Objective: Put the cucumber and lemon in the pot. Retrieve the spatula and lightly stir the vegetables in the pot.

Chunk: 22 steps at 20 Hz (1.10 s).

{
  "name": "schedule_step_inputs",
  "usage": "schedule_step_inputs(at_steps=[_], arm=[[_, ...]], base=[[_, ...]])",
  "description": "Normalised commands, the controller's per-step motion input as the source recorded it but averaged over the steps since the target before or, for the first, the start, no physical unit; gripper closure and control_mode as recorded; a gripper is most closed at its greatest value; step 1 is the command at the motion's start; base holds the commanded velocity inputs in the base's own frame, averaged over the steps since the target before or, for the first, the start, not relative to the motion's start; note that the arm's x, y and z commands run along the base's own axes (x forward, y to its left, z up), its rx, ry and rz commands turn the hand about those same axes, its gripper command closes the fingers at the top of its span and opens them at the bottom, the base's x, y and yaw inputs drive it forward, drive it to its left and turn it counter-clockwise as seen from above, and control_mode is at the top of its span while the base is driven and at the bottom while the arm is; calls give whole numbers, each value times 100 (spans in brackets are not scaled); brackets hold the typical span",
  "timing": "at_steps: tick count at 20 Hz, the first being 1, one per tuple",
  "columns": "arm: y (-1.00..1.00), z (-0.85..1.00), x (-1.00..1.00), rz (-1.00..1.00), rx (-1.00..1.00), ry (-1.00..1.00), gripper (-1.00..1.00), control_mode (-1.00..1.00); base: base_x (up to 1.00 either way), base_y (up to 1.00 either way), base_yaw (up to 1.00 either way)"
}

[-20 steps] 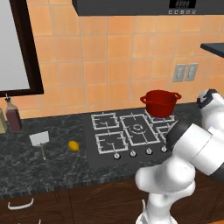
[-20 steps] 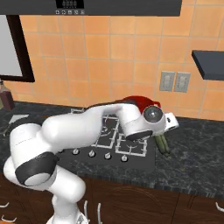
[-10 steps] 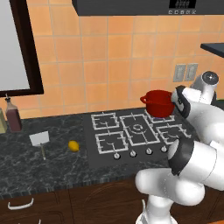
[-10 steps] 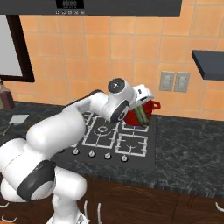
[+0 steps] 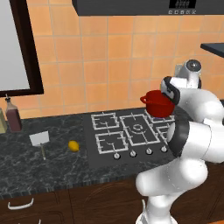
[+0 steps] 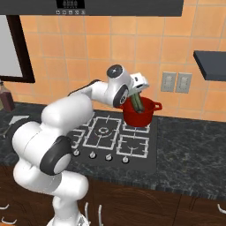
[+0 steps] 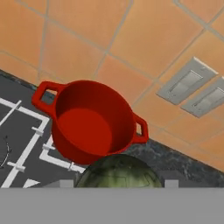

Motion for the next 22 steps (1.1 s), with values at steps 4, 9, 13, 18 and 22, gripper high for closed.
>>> schedule_step_inputs(at_steps=[4, 9, 13, 18, 22], arm=[[2, -4, 36, 0, 23, -11, 100, -100], [1, -7, 41, 1, 16, -24, 100, -100], [2, -3, 43, 2, 12, -29, 100, -100], [0, -3, 72, 0, 12, -5, 100, -100], [0, -20, 66, 0, 8, 0, 100, -100]], base=[[0, 0, 0], [0, 0, 0], [0, 0, 0], [0, 0, 0], [0, 0, 0]])
